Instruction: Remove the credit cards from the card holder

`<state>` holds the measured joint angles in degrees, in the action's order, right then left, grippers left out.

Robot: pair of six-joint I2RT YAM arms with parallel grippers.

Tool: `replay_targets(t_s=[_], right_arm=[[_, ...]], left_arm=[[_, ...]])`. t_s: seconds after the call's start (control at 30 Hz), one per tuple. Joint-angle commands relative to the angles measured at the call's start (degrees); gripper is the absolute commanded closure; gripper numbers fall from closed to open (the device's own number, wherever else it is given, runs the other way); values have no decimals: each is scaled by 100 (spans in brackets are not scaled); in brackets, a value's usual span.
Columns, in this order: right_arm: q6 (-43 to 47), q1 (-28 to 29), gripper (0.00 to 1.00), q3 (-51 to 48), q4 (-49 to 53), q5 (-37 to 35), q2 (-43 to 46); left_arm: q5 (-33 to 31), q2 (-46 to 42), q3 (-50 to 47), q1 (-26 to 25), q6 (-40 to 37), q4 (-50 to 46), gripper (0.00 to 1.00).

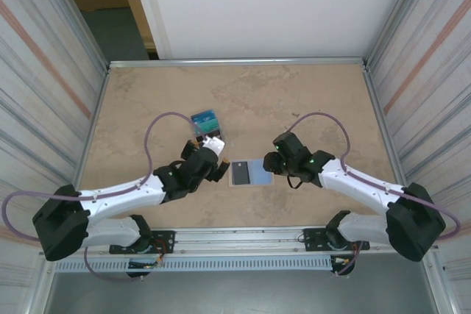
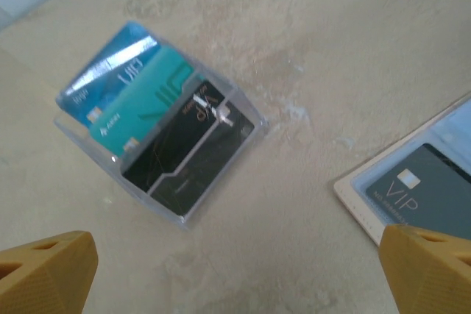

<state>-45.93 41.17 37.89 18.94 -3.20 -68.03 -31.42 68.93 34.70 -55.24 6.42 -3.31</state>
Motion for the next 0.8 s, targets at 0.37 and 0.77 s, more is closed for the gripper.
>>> replay_targets(t_s=[0.37,0.77], right_arm=[[-24,225,70,292,-836,1306,-980],[71,418,73,772,-659,1223,-1861]], left_arm=[[34,1171,204,-53,1106,-351,1],[391,1509,139,-63,1127,92,2]])
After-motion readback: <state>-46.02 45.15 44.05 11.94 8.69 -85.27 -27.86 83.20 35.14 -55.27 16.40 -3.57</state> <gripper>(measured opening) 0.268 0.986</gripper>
